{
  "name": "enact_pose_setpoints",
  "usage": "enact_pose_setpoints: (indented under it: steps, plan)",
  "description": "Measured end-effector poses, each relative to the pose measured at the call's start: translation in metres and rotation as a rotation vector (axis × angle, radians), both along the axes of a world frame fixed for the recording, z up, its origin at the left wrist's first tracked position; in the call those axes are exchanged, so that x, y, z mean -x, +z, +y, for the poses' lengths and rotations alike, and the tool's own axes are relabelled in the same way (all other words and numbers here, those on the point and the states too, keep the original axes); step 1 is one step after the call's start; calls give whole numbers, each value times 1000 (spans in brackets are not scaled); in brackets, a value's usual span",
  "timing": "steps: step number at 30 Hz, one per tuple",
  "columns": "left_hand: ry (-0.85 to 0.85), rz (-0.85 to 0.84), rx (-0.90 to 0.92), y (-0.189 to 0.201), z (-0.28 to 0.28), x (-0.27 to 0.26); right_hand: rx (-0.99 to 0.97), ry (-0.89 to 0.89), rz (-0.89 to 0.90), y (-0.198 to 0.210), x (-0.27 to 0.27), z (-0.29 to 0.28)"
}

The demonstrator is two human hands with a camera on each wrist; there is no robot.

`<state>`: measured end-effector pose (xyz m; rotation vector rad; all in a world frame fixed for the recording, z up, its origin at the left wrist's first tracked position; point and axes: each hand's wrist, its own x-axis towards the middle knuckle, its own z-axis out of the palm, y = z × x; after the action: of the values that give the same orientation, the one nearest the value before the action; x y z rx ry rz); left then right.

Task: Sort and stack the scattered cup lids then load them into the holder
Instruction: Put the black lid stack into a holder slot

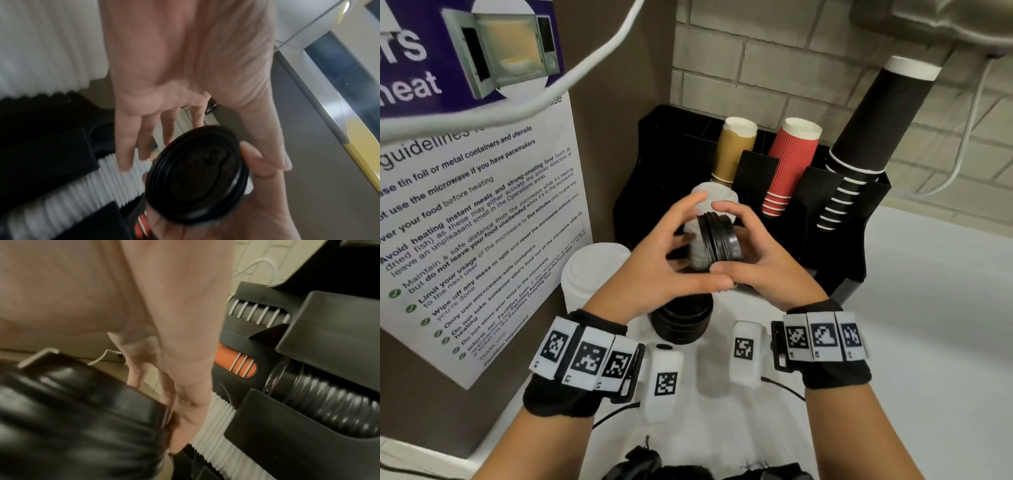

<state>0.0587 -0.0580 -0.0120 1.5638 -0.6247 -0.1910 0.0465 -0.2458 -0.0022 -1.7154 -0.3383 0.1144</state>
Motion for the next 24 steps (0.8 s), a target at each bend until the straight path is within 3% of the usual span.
enact_pose_setpoints:
  steps: [6, 24]
  plan:
    - [-34, -3, 49, -5, -4, 2, -116, 14, 26, 0, 11, -7]
    - [-55, -44, 44, -7, -14, -2, 9, -154, -62, 5, 22, -10]
